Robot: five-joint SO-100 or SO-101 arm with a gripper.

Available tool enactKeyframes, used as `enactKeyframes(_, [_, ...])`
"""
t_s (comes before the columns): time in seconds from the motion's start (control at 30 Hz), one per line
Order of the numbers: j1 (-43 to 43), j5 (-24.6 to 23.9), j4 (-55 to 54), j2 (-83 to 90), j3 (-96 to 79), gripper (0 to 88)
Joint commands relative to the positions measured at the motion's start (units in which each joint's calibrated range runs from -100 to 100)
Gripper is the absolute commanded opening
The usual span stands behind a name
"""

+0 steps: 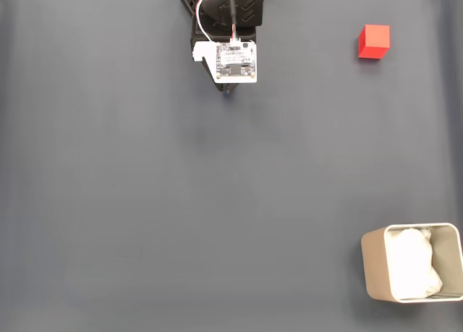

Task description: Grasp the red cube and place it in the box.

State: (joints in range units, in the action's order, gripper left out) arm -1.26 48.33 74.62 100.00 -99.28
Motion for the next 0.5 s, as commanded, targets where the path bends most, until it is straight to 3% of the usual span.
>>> enactKeyframes(0.0, [0.3,0.6,1.1,-0.2,-0.5,0.0])
enactKeyframes(0.47, [0.6,0.7,-7.2,-0.2,-0.5,0.0])
